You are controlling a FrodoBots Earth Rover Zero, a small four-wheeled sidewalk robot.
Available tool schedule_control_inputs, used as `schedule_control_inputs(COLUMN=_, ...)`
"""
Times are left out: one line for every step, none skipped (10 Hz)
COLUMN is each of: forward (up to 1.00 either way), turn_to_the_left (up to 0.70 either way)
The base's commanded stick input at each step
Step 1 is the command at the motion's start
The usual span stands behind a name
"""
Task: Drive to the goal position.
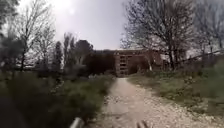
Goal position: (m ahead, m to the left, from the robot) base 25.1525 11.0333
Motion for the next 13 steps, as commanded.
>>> schedule_control_inputs(forward=0.85, turn_to_the_left=0.0)
schedule_control_inputs(forward=0.85, turn_to_the_left=0.0)
schedule_control_inputs(forward=0.85, turn_to_the_left=0.0)
schedule_control_inputs(forward=0.85, turn_to_the_left=0.0)
schedule_control_inputs(forward=0.85, turn_to_the_left=0.0)
schedule_control_inputs(forward=0.85, turn_to_the_left=0.0)
schedule_control_inputs(forward=0.85, turn_to_the_left=0.0)
schedule_control_inputs(forward=0.85, turn_to_the_left=0.0)
schedule_control_inputs(forward=0.85, turn_to_the_left=0.0)
schedule_control_inputs(forward=0.85, turn_to_the_left=0.0)
schedule_control_inputs(forward=0.85, turn_to_the_left=0.0)
schedule_control_inputs(forward=0.85, turn_to_the_left=0.0)
schedule_control_inputs(forward=0.85, turn_to_the_left=0.0)
